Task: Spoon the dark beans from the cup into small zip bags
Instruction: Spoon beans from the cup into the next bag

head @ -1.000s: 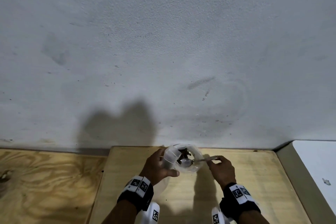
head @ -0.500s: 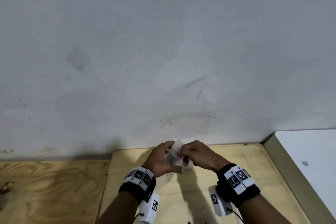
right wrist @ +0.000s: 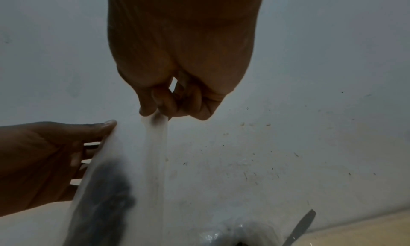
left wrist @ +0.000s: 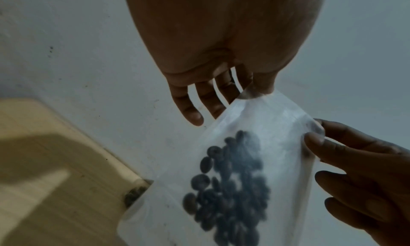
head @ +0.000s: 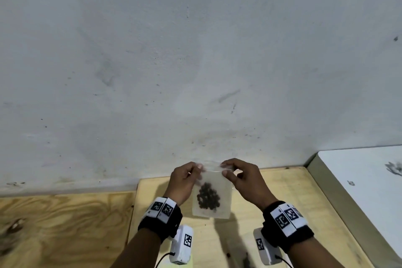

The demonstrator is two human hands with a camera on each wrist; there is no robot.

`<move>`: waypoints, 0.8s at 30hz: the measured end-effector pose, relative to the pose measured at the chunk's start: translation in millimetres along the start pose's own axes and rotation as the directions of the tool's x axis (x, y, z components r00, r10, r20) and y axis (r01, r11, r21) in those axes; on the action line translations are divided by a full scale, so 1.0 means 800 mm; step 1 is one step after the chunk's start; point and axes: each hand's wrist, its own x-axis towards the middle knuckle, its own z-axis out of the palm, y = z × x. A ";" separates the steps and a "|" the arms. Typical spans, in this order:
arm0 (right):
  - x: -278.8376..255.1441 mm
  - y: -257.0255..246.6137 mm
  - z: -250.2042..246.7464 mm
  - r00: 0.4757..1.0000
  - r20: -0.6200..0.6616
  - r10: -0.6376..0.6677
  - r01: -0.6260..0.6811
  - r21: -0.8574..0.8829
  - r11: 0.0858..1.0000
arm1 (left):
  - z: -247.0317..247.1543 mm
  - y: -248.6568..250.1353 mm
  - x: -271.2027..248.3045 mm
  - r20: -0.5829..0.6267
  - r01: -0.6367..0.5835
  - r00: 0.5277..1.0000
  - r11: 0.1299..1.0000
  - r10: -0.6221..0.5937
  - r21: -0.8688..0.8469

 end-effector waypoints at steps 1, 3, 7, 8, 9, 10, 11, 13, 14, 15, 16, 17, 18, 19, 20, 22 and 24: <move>-0.006 -0.002 -0.003 1.000 -0.019 -0.012 0.013 0.041 0.999 | 0.004 0.003 -0.004 -0.018 0.004 1.000 1.000 -0.005 -0.013; -0.013 -0.002 -0.007 0.998 -0.069 0.006 0.001 0.100 0.995 | 0.013 0.009 -0.011 -0.036 0.006 0.999 0.999 -0.008 -0.045; -0.028 0.003 -0.019 0.981 -0.133 0.141 -0.119 0.157 0.980 | 0.040 0.020 -0.037 0.014 0.010 1.000 0.996 -0.008 -0.094; -0.033 0.004 -0.024 0.974 -0.105 0.201 -0.178 0.192 0.965 | 0.046 0.021 -0.045 0.009 0.007 1.000 0.997 -0.007 -0.081; -0.041 0.006 -0.030 0.964 -0.056 0.259 -0.239 0.239 0.941 | 0.054 0.021 -0.053 -0.006 0.009 1.000 0.997 -0.009 -0.077; -0.048 0.007 -0.035 0.952 0.003 0.307 -0.297 0.265 0.918 | 0.060 0.020 -0.060 -0.017 0.018 1.000 0.998 -0.019 -0.065; -0.057 0.010 -0.040 0.941 0.055 0.333 -0.335 0.281 0.899 | 0.067 0.018 -0.069 -0.022 0.027 0.999 0.998 -0.029 -0.058; -0.071 0.008 -0.049 0.937 0.102 0.333 -0.348 0.286 0.893 | 0.079 0.019 -0.086 -0.025 0.042 0.999 0.997 -0.044 -0.063; -0.081 0.005 -0.056 0.942 0.117 0.315 -0.336 0.292 0.896 | 0.086 0.021 -0.096 -0.026 0.051 0.998 0.996 -0.053 -0.072; -0.087 0.004 -0.060 0.945 0.133 0.300 -0.327 0.297 0.897 | 0.091 0.020 -0.102 -0.032 0.054 0.998 0.995 -0.057 -0.086; -0.094 0.004 -0.064 0.945 0.145 0.292 -0.324 0.305 0.896 | 0.098 0.019 -0.110 -0.041 0.052 0.998 0.994 -0.056 -0.095; -0.099 0.006 -0.067 0.945 0.144 0.294 -0.325 0.312 0.893 | 0.102 0.017 -0.116 -0.056 0.055 0.997 0.993 -0.061 -0.106; -0.103 0.010 -0.069 0.945 0.134 0.298 -0.326 0.324 0.888 | 0.106 0.017 -0.122 -0.072 0.061 0.995 0.991 -0.071 -0.123; -0.108 0.014 -0.072 0.944 0.118 0.309 -0.331 0.339 0.881 | 0.110 0.016 -0.128 -0.091 0.073 0.992 0.987 -0.087 -0.146; -0.111 0.018 -0.074 0.938 0.109 0.329 -0.346 0.354 0.869 | 0.113 0.015 -0.131 -0.102 0.091 0.989 0.980 -0.110 -0.176; -0.118 0.023 -0.082 0.919 0.111 0.380 -0.391 0.390 0.834 | 0.116 0.016 -0.140 -0.114 0.123 0.982 0.965 -0.153 -0.232; -0.126 0.028 -0.089 0.907 0.130 0.400 -0.417 0.404 0.814 | 0.118 0.016 -0.147 -0.108 0.132 0.981 0.959 -0.163 -0.249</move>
